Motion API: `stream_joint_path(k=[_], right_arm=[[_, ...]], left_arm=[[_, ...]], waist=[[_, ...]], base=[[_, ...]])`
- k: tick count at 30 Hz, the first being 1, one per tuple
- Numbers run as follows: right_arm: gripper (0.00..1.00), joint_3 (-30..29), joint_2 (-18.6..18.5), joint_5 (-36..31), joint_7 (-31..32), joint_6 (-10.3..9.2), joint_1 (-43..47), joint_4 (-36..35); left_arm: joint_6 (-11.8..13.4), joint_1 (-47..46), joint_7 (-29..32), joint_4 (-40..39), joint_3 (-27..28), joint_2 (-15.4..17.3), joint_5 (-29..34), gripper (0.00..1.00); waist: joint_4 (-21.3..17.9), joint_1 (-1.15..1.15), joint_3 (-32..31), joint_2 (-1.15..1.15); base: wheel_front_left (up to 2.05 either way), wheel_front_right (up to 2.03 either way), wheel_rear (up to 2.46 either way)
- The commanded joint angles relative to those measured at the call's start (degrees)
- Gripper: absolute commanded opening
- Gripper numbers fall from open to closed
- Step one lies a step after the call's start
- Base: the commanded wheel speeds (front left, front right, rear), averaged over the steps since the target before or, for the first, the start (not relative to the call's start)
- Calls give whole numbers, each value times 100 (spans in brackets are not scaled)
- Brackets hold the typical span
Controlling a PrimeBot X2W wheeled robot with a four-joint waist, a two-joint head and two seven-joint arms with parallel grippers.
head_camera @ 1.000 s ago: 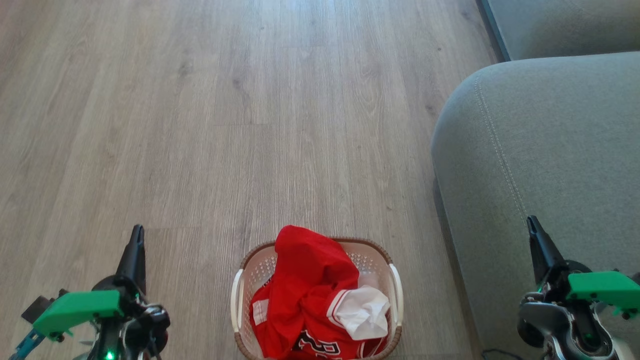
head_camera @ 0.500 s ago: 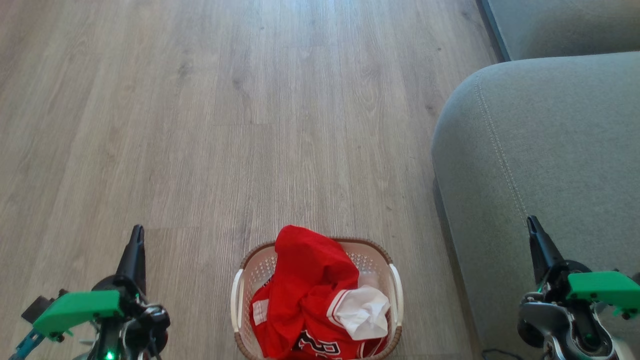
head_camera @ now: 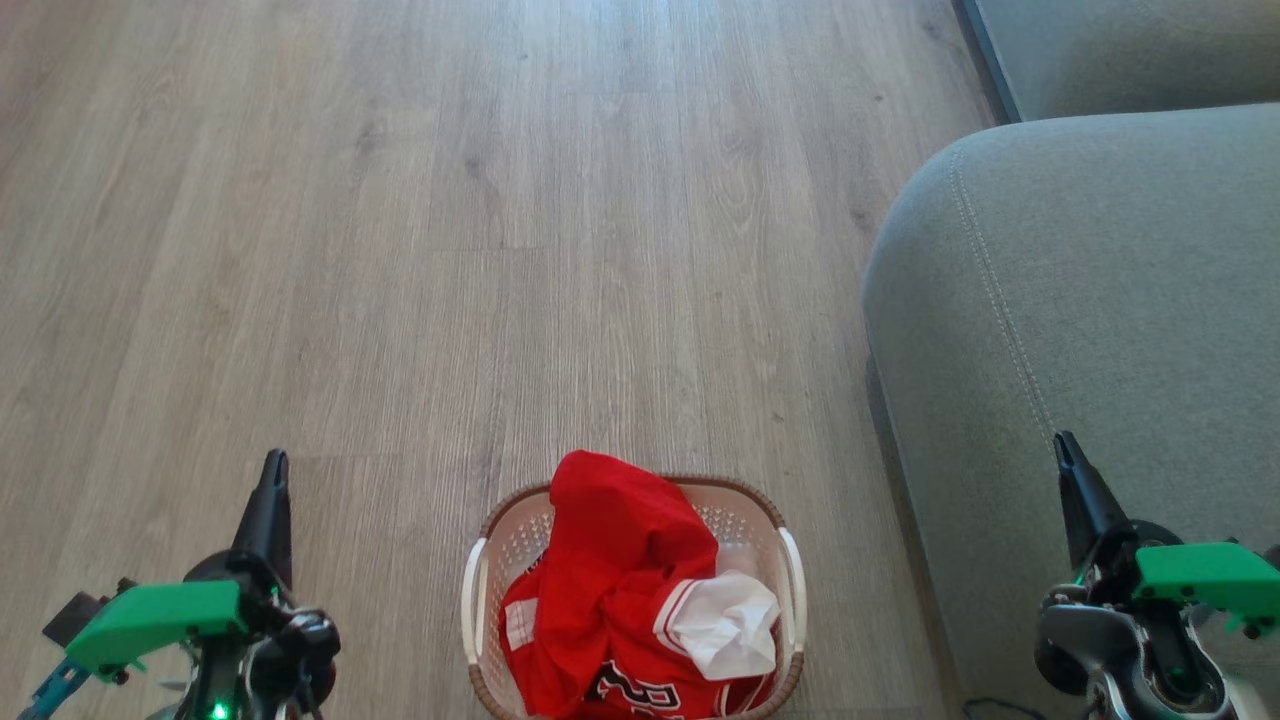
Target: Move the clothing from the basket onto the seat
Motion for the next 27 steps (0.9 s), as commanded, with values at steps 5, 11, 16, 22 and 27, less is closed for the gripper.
stream_joint_path(k=[5, 11, 16, 22, 27], right_arm=[[100, 0, 0, 0, 0, 0, 0, 0], [100, 82, 8, -1, -41, -2, 156, 294], [100, 146, 7, -55, -126, 0, 158, 263], [100, 179, 7, -204, -227, 2, 152, 230], [100, 186, 7, -415, -311, 4, 139, 180]], left_arm=[[0, 0, 0, 0, 0, 0, 0, 100], [5, 165, -43, 277, -48, -41, 14, 100], [4, 186, -127, 212, -92, -34, 55, 100], [31, 201, -227, 115, -121, -27, 223, 100], [91, 206, -311, -8, -146, -20, 482, 100]], waist=[[0, 0, 0, 0], [0, 0, 0, 0], [0, 0, 0, 0], [2, 0, 3, 0], [6, 0, 7, 0]], base=[[0, 0, 0], [0, 0, 0], [0, 0, 0], [0, 0, 0], [0, 0, 0]])
